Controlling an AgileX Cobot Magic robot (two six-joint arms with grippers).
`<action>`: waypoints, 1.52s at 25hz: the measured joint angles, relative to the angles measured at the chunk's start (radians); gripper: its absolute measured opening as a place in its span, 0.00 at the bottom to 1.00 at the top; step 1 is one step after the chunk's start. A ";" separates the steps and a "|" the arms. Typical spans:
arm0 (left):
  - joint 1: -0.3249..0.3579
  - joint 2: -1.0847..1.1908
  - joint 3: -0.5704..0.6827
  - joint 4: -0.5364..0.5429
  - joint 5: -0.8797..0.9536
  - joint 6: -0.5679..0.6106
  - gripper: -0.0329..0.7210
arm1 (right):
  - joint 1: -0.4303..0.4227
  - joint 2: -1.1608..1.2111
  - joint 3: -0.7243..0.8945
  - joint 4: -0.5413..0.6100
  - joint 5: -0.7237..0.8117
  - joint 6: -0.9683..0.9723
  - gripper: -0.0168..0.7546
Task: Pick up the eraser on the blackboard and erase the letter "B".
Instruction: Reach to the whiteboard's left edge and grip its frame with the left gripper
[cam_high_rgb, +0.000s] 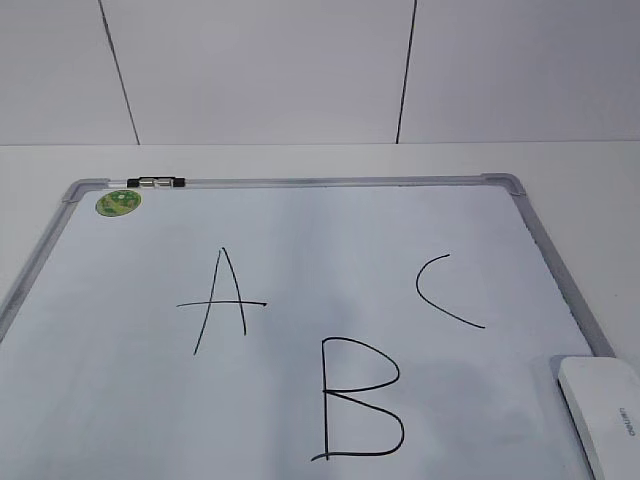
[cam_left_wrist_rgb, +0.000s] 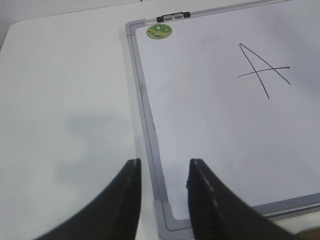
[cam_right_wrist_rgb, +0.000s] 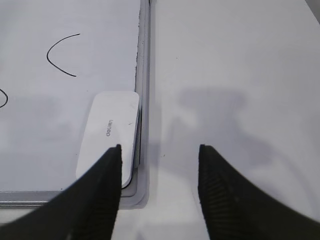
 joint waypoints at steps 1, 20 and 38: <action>0.000 0.000 0.000 0.000 0.000 0.000 0.36 | 0.000 0.000 0.000 0.000 0.000 0.000 0.55; 0.000 0.000 0.000 0.000 0.000 0.000 0.36 | 0.000 0.000 0.000 0.000 0.000 0.000 0.55; 0.000 0.000 0.000 0.000 0.000 0.000 0.36 | 0.000 0.125 -0.054 0.047 0.079 0.029 0.55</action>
